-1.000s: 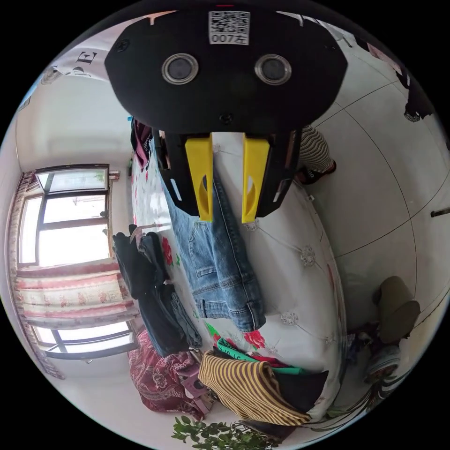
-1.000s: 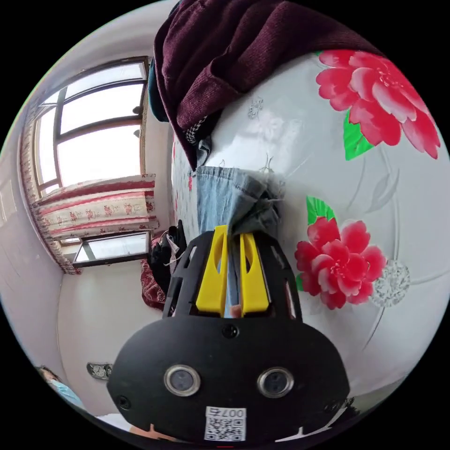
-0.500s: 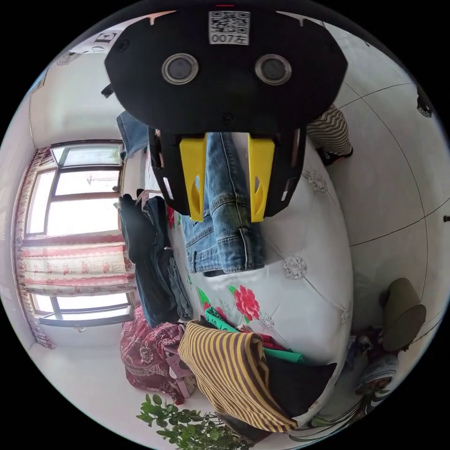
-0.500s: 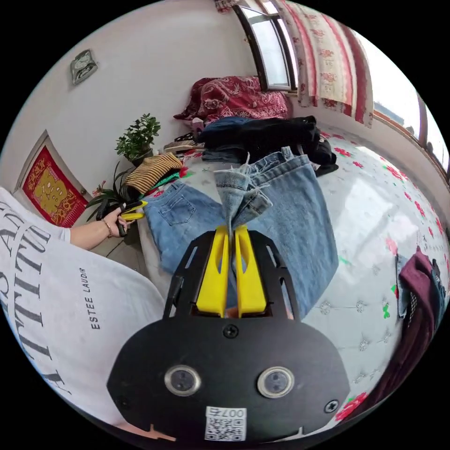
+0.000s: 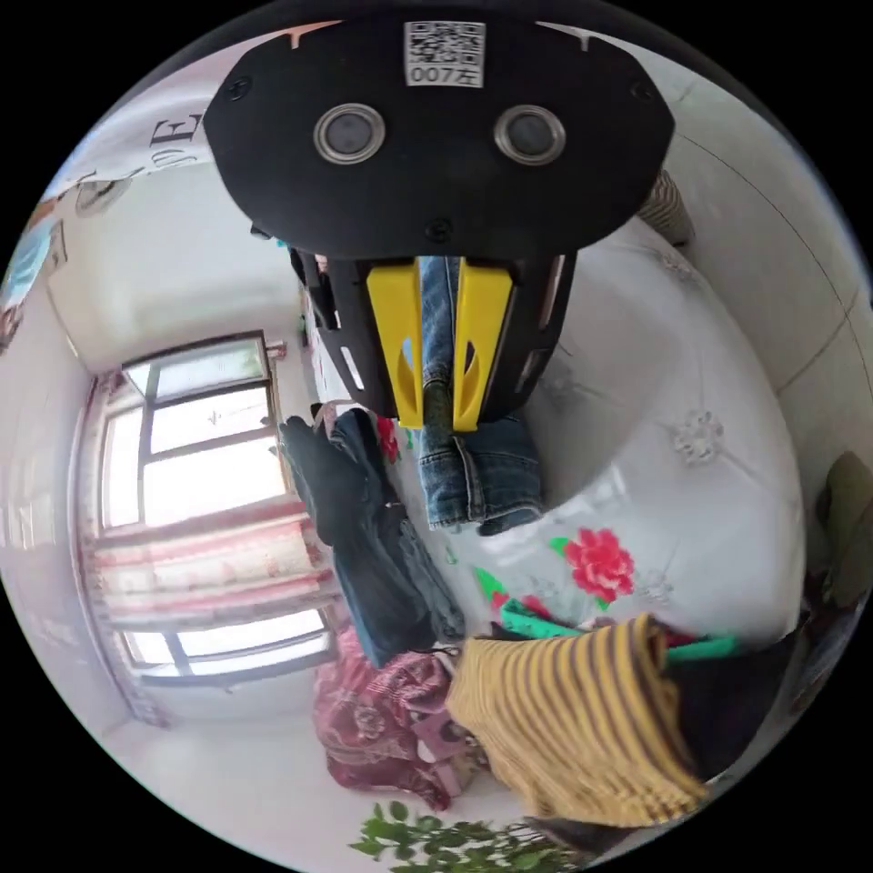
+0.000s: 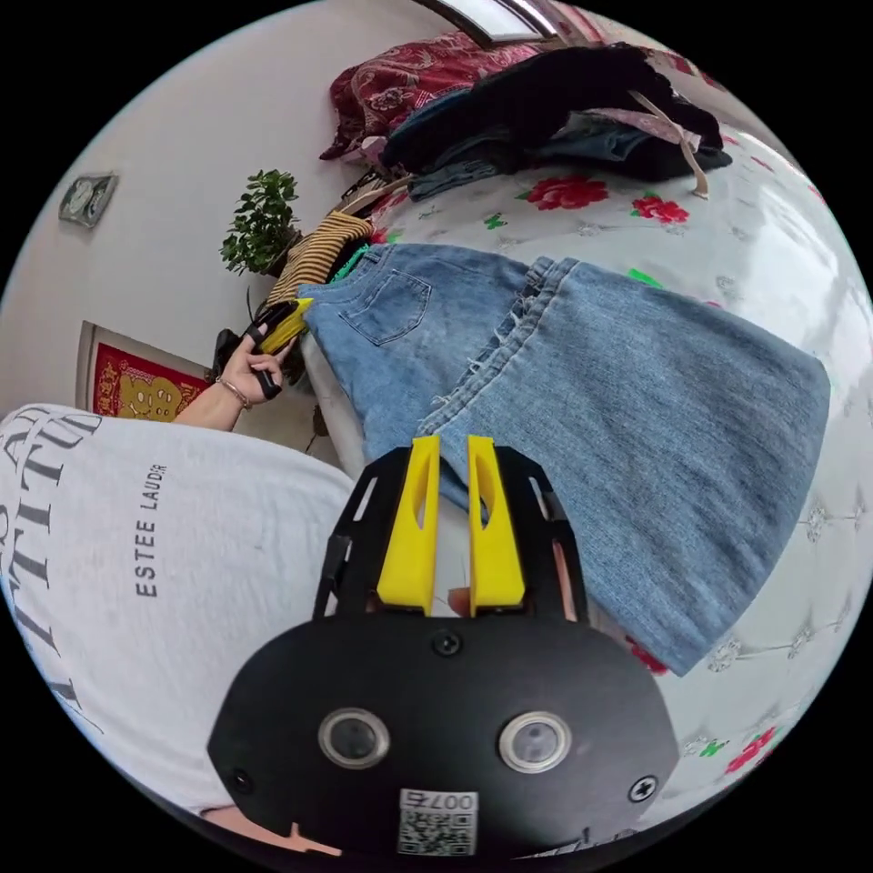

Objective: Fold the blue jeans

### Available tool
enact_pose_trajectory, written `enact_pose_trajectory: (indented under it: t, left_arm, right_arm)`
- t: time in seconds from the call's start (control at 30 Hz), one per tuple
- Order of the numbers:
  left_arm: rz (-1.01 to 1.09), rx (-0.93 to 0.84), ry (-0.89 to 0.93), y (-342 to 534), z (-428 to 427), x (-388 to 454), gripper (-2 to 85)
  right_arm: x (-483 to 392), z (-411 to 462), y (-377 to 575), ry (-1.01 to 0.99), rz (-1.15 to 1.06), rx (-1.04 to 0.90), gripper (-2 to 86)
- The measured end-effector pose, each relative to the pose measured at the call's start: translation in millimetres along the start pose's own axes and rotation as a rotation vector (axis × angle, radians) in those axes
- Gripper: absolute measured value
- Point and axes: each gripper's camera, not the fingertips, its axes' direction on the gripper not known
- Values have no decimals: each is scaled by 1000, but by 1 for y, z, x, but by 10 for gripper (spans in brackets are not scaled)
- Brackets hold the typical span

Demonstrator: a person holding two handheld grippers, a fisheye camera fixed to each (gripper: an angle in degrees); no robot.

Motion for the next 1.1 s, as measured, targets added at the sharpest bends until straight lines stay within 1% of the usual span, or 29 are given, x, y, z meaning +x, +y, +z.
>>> enact_pose_trajectory:
  t: [0.03,0.1,0.13,0.2,0.23,0.3,0.33,0.4,0.43,0.5,0.57,0.6,0.67,0.73,0.8,0.83,0.9,0.93,1.0,1.1]
  left_arm:
    - [75,-20,7,-4,6,21,53]
    - [379,-125,55,-12,38,111,53]
    - [451,-155,77,-11,48,133,53]
    - [713,-276,179,9,94,220,53]
    - [769,-311,207,18,107,240,52]
    - [966,-456,303,67,165,308,53]
    - [1002,-492,319,82,181,321,53]
    - [1075,-647,357,147,252,354,57]
    - [1079,-694,355,165,272,358,58]
    - [1047,-922,290,223,348,354,61]
    - [1009,-1037,263,243,373,346,67]
    - [999,-1054,289,242,371,344,80]
    - [1002,-1025,298,228,358,339,81]
    - [971,-959,250,199,342,327,82]
    - [843,-842,146,150,319,294,85]
    - [802,-816,118,138,313,283,86]
    - [628,-744,-13,98,298,234,95]
    - [583,-737,-38,90,296,222,99]
    - [431,-720,-65,68,291,183,114]
    - [344,-746,-60,58,308,159,126]
  right_arm:
    - [12,-17,10,0,54,57,60]
    - [34,-44,31,-11,148,153,63]
    - [50,-62,47,-15,211,216,65]
    - [76,-88,72,-1,305,290,67]
    - [92,-103,90,21,370,326,68]
    - [113,-123,118,59,450,382,71]
    - [125,-134,135,77,496,413,72]
    - [142,-146,159,96,558,443,74]
    - [154,-150,172,96,594,454,76]
    - [171,-153,189,71,646,462,79]
    - [184,-157,199,41,668,476,83]
    - [190,-161,203,27,660,492,85]
    - [200,-165,203,18,641,495,89]
    - [221,-165,194,-12,622,470,97]
    - [239,-164,184,-49,612,460,103]
    - [252,-164,176,-79,603,457,107]
    - [272,-162,162,-93,601,438,112]
    - [286,-160,153,-108,612,414,114]
    - [306,-155,141,-144,619,390,117]
    - [330,-140,121,-208,617,300,115]
